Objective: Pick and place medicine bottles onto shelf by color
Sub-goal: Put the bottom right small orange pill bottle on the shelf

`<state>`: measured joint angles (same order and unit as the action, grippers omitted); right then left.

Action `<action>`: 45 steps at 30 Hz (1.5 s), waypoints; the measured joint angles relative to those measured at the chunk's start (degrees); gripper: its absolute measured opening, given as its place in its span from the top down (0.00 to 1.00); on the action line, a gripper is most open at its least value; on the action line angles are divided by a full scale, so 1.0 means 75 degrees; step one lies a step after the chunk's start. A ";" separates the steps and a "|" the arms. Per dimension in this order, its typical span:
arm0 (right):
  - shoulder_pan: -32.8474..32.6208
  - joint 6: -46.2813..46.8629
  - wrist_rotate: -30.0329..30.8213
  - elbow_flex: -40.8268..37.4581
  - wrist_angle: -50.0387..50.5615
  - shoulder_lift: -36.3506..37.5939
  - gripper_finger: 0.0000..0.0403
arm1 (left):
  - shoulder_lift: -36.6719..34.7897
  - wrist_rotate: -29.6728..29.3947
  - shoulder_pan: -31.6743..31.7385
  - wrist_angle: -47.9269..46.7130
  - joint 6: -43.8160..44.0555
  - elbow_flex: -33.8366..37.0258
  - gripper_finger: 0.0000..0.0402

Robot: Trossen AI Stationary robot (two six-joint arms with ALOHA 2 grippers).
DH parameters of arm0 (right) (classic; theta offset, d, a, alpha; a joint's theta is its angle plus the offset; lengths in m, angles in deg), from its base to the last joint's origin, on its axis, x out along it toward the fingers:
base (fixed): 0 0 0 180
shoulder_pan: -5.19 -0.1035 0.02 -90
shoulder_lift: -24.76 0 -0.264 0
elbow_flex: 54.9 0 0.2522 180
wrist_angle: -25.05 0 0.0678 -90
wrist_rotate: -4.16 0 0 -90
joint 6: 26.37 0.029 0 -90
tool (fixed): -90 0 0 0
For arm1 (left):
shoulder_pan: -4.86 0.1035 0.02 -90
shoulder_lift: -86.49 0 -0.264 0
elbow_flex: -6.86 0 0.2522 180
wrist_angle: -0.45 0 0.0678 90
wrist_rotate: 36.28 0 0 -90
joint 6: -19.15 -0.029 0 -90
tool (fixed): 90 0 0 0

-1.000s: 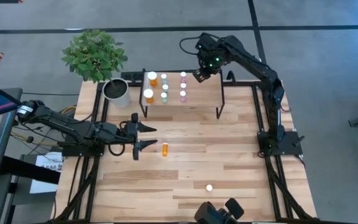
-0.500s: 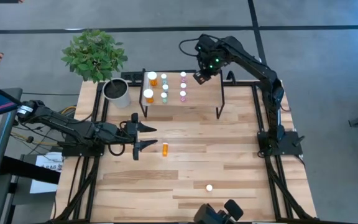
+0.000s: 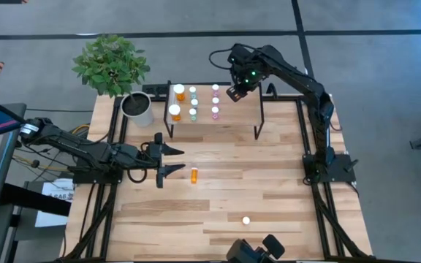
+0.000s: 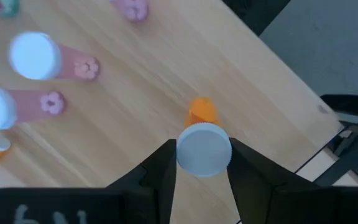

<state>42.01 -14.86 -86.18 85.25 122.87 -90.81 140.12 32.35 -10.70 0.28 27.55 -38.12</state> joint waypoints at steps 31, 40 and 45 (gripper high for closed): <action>-0.0061 0.0003 -0.0052 -0.0193 -0.0396 -0.0009 0.62 | 0.0000 0.0000 0.0001 0.0003 0.0000 0.0000 0.47; -0.0064 0.0088 -0.0103 -0.0193 -0.0259 -0.0009 0.62 | 0.0000 0.0003 0.0000 0.0006 0.0047 0.0000 0.47; -0.0067 0.0087 -0.0102 -0.0196 -0.0244 -0.0009 0.62 | 0.0000 0.0003 0.0000 0.0006 0.0050 0.0000 0.47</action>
<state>41.51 -14.21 -86.95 83.78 121.04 -90.88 140.12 32.37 -10.70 0.32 27.93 -38.12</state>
